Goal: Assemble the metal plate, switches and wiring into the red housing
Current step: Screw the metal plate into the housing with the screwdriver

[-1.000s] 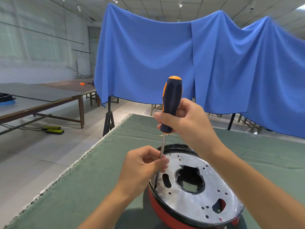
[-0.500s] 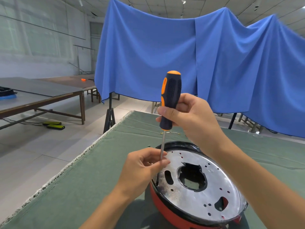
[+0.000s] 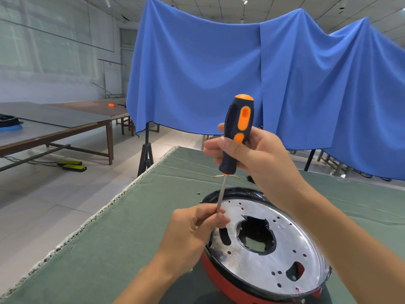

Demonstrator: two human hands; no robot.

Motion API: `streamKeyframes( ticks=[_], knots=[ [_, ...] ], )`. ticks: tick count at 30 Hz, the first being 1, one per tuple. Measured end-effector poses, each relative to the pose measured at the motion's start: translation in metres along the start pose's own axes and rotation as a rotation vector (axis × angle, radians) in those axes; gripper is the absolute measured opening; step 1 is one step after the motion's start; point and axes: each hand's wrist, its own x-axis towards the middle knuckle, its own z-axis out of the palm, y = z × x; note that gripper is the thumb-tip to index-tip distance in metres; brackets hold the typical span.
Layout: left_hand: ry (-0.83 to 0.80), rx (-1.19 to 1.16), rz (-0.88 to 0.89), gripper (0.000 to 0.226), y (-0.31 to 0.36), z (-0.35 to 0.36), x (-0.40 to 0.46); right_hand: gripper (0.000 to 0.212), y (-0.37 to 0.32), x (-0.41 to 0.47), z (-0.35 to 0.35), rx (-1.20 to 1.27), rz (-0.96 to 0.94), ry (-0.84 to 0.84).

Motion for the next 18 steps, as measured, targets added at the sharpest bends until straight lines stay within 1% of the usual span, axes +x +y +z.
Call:
streamKeyframes(
  ticks=[1, 3, 6, 8, 10, 12, 14, 15, 18],
  knots=[
    [-0.009, 0.042, 0.013, 0.009, 0.000, 0.000, 0.000, 0.009, 0.000, 0.000, 0.001, -0.024, -0.011, 0.031],
    [-0.003, 0.124, 0.031, 0.017, -0.001, -0.001, 0.000, 0.021, 0.000, 0.001, 0.005, -0.098, -0.048, 0.110],
    [0.037, 0.152, 0.012, 0.026, -0.005, -0.002, -0.001, 0.033, 0.002, 0.000, 0.012, -0.227, -0.118, 0.187],
    [0.029, 0.143, 0.005, 0.023, -0.007, -0.002, -0.001, 0.032, 0.003, -0.001, 0.012, -0.208, -0.085, 0.159],
    [0.030, 0.144, 0.011, 0.019, -0.008, -0.002, -0.002, 0.030, 0.001, -0.001, 0.008, -0.119, 0.000, 0.055],
    [0.028, 0.165, 0.010, 0.019, -0.010, -0.002, -0.001, 0.021, -0.002, 0.001, 0.004, -0.064, 0.032, -0.012],
    [0.004, 0.203, 0.020, 0.018, -0.011, -0.002, -0.002, 0.014, -0.004, 0.001, 0.001, -0.036, 0.005, 0.002],
    [-0.009, 0.228, 0.037, 0.014, -0.011, -0.002, -0.002, 0.017, -0.004, 0.001, 0.001, -0.052, -0.010, 0.034],
    [-0.016, 0.245, 0.066, 0.009, -0.011, -0.003, -0.003, 0.044, -0.005, 0.001, 0.002, -0.149, -0.020, 0.139]
  ],
)
